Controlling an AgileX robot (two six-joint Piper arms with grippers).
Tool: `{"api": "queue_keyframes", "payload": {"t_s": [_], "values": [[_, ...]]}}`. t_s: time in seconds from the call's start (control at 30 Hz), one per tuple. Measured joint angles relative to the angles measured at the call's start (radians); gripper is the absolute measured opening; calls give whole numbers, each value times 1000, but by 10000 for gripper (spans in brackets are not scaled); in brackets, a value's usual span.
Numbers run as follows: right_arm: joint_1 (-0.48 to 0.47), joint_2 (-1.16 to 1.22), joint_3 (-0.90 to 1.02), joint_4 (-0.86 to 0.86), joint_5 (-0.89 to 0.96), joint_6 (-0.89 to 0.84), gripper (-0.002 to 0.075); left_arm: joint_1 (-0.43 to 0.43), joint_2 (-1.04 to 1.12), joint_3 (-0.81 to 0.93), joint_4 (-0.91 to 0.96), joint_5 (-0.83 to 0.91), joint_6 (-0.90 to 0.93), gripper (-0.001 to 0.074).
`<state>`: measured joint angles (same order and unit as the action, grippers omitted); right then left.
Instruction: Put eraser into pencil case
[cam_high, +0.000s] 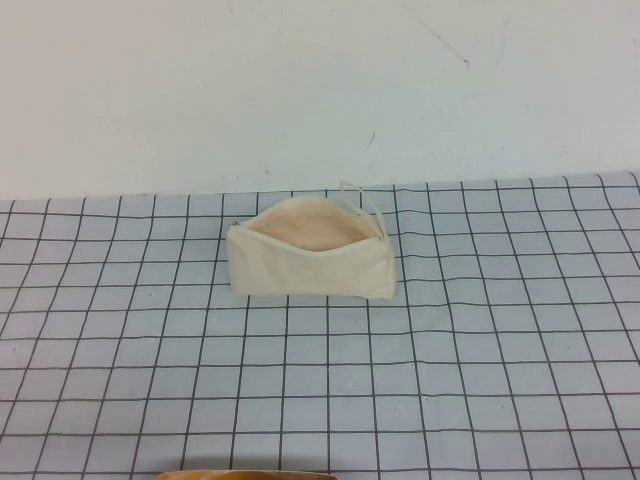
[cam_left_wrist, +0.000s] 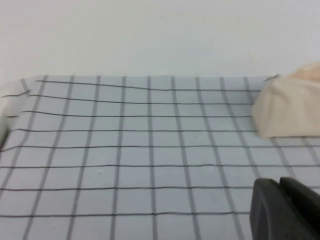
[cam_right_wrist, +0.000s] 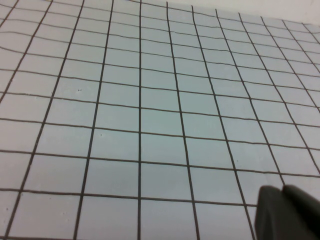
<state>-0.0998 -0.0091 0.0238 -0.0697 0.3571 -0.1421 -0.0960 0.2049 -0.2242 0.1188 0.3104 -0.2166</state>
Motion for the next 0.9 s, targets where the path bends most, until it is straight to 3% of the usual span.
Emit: {"api": "queue_keyframes", "payload": {"t_s": [0.4, 0.9], "values": [[0, 0, 0, 0, 0, 0, -1, 67, -187, 238, -15, -65, 81, -1], [0, 0, 0, 0, 0, 0, -1, 70, -214, 250, -133, 1, 84, -1]]}}
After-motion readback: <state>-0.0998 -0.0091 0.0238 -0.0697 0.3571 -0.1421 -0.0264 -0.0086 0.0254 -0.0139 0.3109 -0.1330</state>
